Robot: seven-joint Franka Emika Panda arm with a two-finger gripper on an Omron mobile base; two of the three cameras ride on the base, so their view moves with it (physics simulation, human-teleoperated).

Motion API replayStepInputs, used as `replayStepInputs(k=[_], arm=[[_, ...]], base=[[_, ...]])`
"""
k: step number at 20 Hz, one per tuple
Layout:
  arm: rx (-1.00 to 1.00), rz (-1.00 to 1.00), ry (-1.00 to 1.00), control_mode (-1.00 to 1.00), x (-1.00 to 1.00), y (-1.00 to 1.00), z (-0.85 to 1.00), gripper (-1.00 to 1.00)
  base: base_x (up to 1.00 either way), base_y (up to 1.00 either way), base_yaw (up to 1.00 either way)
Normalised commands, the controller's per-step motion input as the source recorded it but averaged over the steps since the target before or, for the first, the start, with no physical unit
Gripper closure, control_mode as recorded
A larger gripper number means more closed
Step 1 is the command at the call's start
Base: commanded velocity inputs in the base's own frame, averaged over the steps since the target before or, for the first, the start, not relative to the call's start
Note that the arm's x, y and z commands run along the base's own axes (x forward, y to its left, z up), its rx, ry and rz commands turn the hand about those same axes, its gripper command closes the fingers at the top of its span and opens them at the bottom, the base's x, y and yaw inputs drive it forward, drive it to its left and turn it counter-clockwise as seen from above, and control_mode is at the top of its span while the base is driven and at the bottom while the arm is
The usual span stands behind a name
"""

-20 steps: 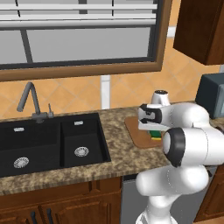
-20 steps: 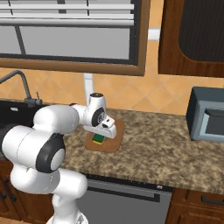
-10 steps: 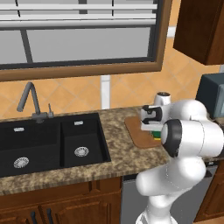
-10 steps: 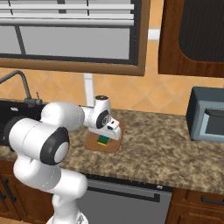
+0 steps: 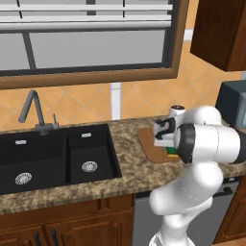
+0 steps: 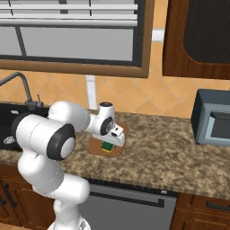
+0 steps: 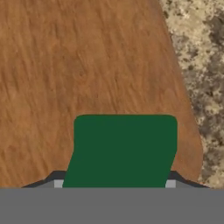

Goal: Pick up the sponge from the counter and clean the cutting board by briefly scrubbing or pressing down on the cutting board. Once finished, release the sponge.

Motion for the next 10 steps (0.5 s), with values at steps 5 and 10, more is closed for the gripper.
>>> replayStepInputs(k=[5,10], arm=[[0.00,0.00,0.00,-1.00,0.04,0.00,-0.30,1.00],[0.00,0.00,0.00,-1.00,0.15,-0.07,-0.11,1.00]], base=[[0.00,0.00,0.00],[0.00,0.00,0.00]])
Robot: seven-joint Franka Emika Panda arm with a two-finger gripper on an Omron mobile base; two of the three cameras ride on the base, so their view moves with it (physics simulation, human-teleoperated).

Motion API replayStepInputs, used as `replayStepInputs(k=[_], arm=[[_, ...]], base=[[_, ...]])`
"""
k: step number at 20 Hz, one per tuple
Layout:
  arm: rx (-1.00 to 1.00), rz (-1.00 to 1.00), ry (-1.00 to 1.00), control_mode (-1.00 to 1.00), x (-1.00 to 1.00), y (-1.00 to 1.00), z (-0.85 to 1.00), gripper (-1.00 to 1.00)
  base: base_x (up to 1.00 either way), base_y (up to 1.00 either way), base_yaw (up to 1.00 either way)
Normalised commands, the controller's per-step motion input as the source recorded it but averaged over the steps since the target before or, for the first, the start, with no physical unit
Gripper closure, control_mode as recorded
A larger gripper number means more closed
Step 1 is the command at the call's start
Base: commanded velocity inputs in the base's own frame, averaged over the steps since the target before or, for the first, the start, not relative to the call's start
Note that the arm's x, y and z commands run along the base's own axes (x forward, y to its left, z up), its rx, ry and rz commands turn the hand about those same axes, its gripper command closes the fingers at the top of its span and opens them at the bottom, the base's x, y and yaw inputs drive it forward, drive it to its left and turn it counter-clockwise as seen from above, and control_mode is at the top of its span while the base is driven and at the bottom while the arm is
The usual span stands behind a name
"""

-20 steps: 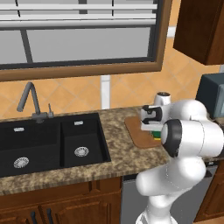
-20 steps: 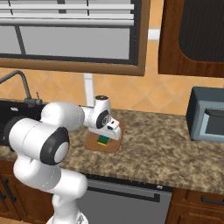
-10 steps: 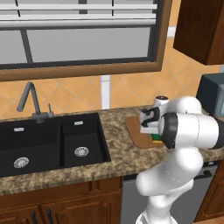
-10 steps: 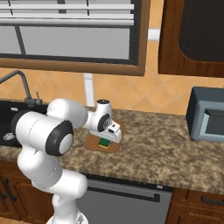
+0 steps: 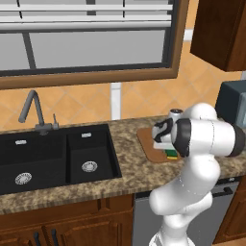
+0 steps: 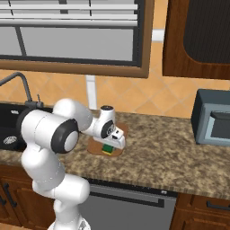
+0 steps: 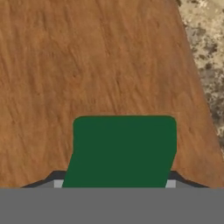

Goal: Pick up the sponge from the counter and clean the cutting board by briefly scrubbing or pressing down on the cutting board. Once finished, release the sponge.

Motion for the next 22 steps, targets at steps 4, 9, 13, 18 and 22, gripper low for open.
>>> replayStepInputs(k=[4,9,13,18,22], arm=[[0.00,0.00,-0.01,-1.00,0.26,-0.27,0.00,1.00],[0.00,0.00,0.00,-1.00,0.36,-0.24,0.00,1.00],[0.00,0.00,0.00,-1.00,0.22,-0.08,-0.24,1.00],[-0.01,0.00,-0.03,-1.00,0.01,0.00,-0.54,1.00],[0.00,0.00,-0.10,-1.00,0.00,0.00,-0.27,1.00]], base=[[0.00,0.00,0.00],[0.00,0.00,0.00],[0.00,0.00,0.00],[0.00,0.00,0.00],[0.00,0.00,0.00]])
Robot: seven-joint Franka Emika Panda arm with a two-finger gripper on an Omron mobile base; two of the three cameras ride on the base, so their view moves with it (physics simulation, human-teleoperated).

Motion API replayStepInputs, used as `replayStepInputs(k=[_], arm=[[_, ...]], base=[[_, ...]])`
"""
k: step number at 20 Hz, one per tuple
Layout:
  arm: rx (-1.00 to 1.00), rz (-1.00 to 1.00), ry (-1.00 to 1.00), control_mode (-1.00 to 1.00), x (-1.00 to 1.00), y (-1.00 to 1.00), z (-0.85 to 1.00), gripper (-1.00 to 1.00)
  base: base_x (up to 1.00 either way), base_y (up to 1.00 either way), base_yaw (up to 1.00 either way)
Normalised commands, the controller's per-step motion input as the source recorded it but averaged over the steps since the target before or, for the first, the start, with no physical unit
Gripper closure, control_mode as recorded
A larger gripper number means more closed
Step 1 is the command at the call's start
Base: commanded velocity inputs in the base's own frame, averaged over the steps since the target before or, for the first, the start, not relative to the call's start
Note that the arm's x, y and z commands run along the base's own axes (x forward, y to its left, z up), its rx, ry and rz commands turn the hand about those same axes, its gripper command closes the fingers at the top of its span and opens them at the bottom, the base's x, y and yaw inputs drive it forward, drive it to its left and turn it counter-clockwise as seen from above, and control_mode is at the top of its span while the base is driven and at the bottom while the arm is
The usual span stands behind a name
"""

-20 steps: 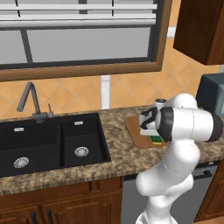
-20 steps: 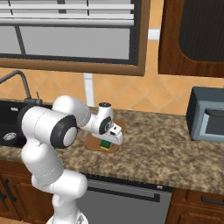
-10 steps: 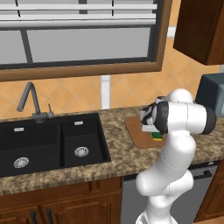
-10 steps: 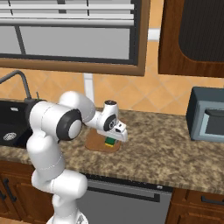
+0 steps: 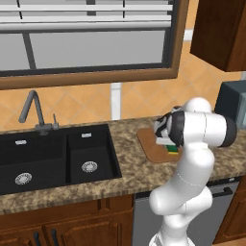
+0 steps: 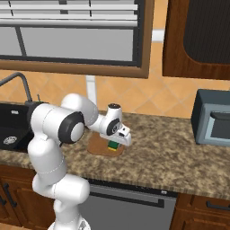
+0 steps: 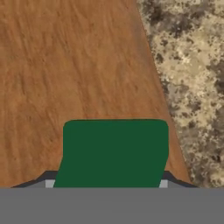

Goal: Pick up the sponge from the counter and clean the cutting board by briefly scrubbing or pressing down on the cutting board. Once finished, release the sponge.

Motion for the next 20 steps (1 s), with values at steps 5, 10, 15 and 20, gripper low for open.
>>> replayStepInputs(k=[5,10,15,20], arm=[[0.00,0.00,-0.14,-1.00,0.19,0.03,0.03,1.00],[0.00,0.00,-0.01,-1.00,0.33,0.00,0.04,1.00],[0.00,0.00,0.00,-1.00,0.20,0.00,-0.36,1.00],[0.00,0.00,0.00,-1.00,0.26,0.00,-0.09,1.00]], base=[[0.00,0.00,0.00],[0.00,0.00,0.00],[0.00,0.00,0.00],[0.00,0.00,0.00]])
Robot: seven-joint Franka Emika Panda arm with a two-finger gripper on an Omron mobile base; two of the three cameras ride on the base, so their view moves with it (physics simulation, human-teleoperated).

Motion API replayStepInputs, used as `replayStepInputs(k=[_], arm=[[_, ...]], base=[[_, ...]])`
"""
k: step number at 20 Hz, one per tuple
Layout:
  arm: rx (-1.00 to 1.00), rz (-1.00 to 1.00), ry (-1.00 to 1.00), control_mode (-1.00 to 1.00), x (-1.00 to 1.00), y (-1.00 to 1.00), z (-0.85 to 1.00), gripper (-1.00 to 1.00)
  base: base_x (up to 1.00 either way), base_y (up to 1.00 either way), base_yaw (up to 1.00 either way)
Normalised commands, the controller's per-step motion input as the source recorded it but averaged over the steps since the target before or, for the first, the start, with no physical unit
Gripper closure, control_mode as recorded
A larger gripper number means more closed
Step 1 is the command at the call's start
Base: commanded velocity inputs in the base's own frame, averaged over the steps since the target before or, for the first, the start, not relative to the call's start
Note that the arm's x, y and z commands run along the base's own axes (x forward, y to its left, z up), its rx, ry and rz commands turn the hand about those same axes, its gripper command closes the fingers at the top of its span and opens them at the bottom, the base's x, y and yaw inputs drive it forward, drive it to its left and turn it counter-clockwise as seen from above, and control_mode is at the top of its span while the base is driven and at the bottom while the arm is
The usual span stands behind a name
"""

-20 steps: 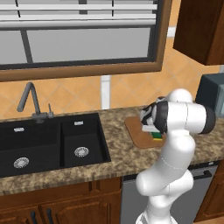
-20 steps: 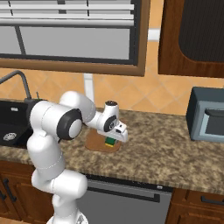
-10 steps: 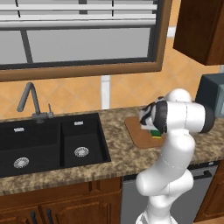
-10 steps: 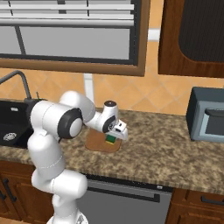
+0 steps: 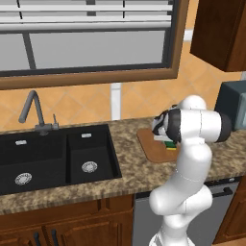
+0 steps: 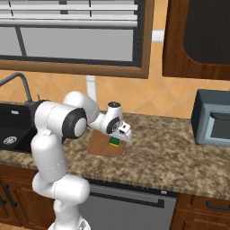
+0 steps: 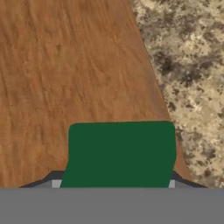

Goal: Pick up the sponge from the counter and clean the cutting board by briefly scrubbing or pressing down on the cutting board. Once finished, release the sponge.

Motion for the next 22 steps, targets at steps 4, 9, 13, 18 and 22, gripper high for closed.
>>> replayStepInputs(k=[4,9,13,18,22], arm=[[0.00,0.00,0.00,-1.00,0.58,0.00,0.13,1.00],[0.00,0.00,0.00,-1.00,0.48,0.00,-0.07,1.00],[0.00,0.00,0.00,-1.00,0.07,0.00,-0.64,1.00],[0.00,0.00,0.00,-1.00,0.37,0.00,0.04,1.00],[0.00,0.00,0.00,-1.00,0.62,0.00,0.01,1.00]], base=[[0.00,0.00,0.00],[0.00,0.00,0.00],[0.00,0.00,0.00],[0.00,0.00,0.00],[0.00,0.00,0.00]])
